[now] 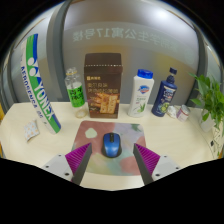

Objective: Arrange mouse

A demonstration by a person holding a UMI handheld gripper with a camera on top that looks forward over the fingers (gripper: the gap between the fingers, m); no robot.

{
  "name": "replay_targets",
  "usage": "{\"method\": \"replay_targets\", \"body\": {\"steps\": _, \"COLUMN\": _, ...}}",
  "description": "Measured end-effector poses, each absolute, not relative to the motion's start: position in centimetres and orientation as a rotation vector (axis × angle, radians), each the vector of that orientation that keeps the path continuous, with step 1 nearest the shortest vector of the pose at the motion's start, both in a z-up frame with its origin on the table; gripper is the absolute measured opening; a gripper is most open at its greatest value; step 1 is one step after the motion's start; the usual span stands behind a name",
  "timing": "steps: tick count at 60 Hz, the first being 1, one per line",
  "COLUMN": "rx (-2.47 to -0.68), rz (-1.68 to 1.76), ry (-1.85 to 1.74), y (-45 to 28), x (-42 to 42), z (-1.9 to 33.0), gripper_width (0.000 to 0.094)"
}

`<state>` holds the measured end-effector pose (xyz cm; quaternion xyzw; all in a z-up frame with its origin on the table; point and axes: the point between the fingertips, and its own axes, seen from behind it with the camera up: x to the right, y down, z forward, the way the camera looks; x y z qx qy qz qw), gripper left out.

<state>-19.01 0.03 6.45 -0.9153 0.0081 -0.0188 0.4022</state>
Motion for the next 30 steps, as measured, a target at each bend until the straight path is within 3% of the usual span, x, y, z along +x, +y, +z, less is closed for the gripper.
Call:
{"method": "replay_targets", "body": {"steps": 15, "rx": -2.292, "rz": -0.099, "ry": 0.055, "y": -7.6, "x": -20.4, "z": 12.9, "gripper_width": 0.0852}}
{"method": "replay_targets", "body": {"steps": 30, "rx": -2.273, "rz": -0.124, "ry": 0.04, "y": -12.7, "x": -21.7, "z": 16.1, "gripper_width": 0.0851}}
